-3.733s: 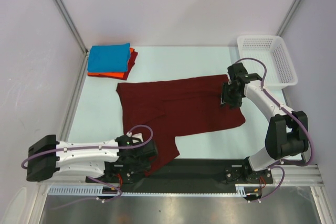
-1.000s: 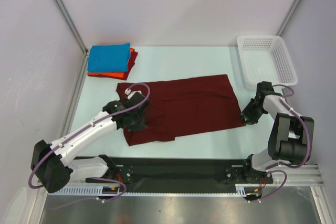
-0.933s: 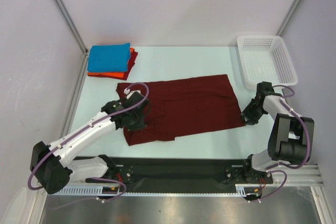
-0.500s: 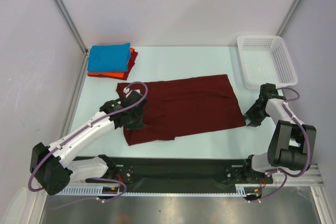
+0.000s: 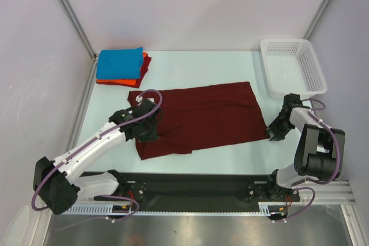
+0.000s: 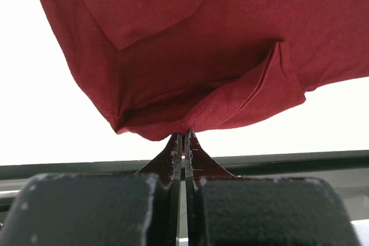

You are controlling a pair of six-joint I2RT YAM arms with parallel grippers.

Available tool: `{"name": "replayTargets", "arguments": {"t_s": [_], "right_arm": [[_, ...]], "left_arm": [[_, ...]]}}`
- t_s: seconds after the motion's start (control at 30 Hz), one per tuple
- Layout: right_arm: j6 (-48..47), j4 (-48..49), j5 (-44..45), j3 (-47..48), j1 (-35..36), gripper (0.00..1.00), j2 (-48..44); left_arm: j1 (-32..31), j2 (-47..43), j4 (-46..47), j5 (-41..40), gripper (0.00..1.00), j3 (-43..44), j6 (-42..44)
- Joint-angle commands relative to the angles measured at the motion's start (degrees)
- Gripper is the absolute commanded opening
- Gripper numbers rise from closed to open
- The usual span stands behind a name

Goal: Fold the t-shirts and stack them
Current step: Fold the tshirt

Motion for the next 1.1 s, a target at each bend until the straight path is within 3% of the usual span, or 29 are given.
{"name": "replayTargets", "arguments": {"t_s": [0.0,0.2,0.23,0.27,0.57,1.07], "right_arm": [[0.0,2.6,1.7,1.1,-0.1,0.33,3.0],[-0.6,1.9,3.6,2.3,0.1,0.17,5.0],[-0.8,1.9,3.3,2.2,0.3,0.05,4.8],[-0.9,1.1,3.3,2.4,0.9,0.0,4.6],[-3.1,-7.4,3.6,5.8,6.0,0.0,-0.1],[-8.0,-18.0,2.4,25.0,7.2,0.0,5.1]], "left_arm": [[0.7,-0.8,1.0,-0.3,0.01,1.4,1.6],[1.0,-2.5,0.4,-0.6,0.0,1.2,0.9],[1.0,-2.8,0.4,-1.2,0.0,1.3,0.8],[1.1,-3.7,0.1,-1.4,0.0,1.3,0.4],[1.2,-7.1,-1.6,-5.4,0.0,7.7,4.7],[3.5,11.3,0.4,-7.6,0.0,30.2,18.4]]}}
